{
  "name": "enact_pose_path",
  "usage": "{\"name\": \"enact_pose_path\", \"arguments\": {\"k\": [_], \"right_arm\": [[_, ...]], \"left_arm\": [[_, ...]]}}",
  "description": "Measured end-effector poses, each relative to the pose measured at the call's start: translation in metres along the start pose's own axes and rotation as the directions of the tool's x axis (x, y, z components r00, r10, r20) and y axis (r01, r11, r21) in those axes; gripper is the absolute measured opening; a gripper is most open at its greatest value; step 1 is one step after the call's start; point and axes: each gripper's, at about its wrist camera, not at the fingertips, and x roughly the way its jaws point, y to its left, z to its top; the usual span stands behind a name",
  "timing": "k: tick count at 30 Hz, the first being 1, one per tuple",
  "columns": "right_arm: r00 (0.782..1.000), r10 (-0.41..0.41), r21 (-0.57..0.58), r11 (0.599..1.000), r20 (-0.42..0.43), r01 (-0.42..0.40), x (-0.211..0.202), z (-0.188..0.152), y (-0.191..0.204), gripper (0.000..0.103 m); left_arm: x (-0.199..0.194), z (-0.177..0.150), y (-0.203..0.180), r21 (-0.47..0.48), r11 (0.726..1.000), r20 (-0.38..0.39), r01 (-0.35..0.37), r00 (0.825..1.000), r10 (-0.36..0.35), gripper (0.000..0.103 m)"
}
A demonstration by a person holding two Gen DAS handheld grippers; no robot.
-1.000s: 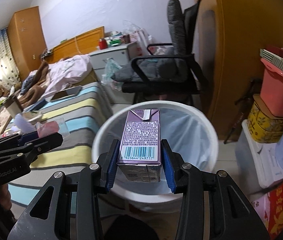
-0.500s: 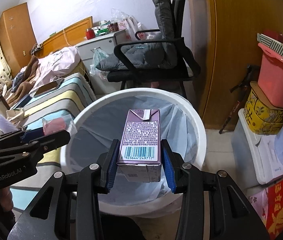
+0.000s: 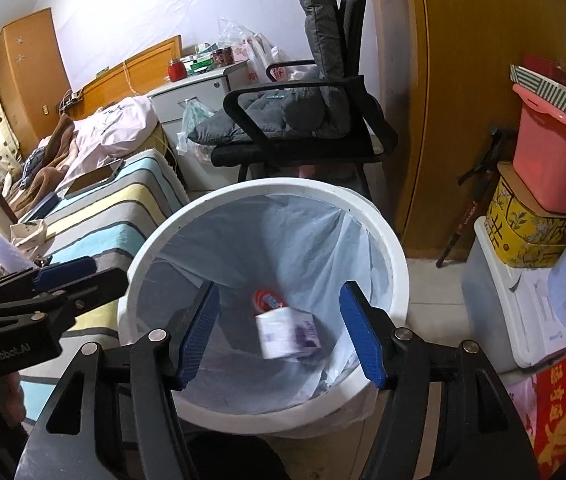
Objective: Collect trash
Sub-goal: 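Withdraw the right gripper from the bin back toward the table, then grasp the crumpled paper cup with the right gripper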
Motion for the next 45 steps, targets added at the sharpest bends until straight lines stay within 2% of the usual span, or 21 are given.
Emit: {"name": "enact_pose_path", "arguments": {"k": [9, 15, 21, 24, 36, 45], "right_arm": [[0.999, 0.033, -0.025, 0.999, 0.042, -0.032, -0.013, 0.000, 0.021, 0.064], [0.994, 0.071, -0.064, 0.996, 0.078, -0.066, -0.025, -0.001, 0.040, 0.064], [0.989, 0.119, -0.101, 0.989, 0.082, -0.111, -0.026, -0.006, 0.061, 0.064], [0.986, 0.143, -0.120, 0.984, 0.080, -0.133, -0.027, -0.009, 0.074, 0.064], [0.964, 0.255, -0.224, 0.946, 0.074, -0.234, -0.021, -0.014, 0.125, 0.064], [0.944, 0.329, -0.305, 0.902, 0.029, -0.305, -0.004, -0.017, 0.168, 0.064]], "left_arm": [[-0.047, -0.012, 0.027, -0.050, 0.997, 0.074, -0.052, 0.996, 0.055, 0.066], [-0.076, -0.025, 0.050, -0.088, 0.990, 0.111, -0.112, 0.986, 0.121, 0.068], [-0.107, -0.040, 0.075, -0.139, 0.974, 0.154, -0.176, 0.968, 0.197, 0.069], [-0.119, -0.047, 0.083, -0.143, 0.963, 0.167, -0.229, 0.953, 0.251, 0.070], [-0.153, -0.085, 0.140, -0.254, 0.917, 0.157, -0.308, 0.922, 0.353, 0.072], [-0.153, -0.101, 0.185, -0.320, 0.872, 0.099, -0.371, 0.902, 0.420, 0.073]]}}
